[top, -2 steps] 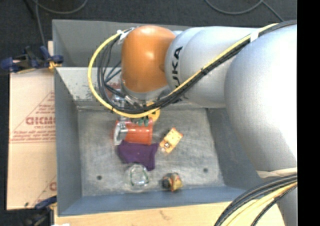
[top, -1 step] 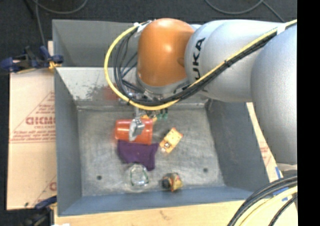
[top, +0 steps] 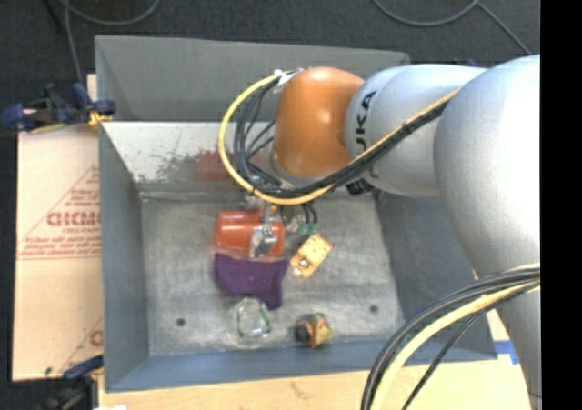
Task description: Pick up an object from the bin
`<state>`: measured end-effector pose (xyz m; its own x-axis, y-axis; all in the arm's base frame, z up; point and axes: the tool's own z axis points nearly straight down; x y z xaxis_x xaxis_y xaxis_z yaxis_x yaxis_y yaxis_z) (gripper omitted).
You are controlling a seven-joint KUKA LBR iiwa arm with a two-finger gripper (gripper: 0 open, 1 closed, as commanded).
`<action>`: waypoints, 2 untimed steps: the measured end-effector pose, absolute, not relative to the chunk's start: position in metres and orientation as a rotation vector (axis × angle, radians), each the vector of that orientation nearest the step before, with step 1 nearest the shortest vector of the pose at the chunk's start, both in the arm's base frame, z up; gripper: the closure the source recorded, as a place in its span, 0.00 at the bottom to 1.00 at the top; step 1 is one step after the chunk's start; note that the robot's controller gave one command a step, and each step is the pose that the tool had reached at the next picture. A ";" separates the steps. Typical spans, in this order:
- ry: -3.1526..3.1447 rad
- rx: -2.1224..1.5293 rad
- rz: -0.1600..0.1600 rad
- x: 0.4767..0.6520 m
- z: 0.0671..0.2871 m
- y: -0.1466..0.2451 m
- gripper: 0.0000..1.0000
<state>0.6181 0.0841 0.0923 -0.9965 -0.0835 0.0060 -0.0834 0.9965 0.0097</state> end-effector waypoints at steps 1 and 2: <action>-3.132 0.130 -0.015 0.618 0.092 0.084 1.00; -3.139 0.121 -0.003 0.619 0.116 0.082 1.00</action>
Offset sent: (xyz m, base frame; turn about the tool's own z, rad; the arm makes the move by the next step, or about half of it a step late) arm 0.0025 -0.0004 0.0436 0.0130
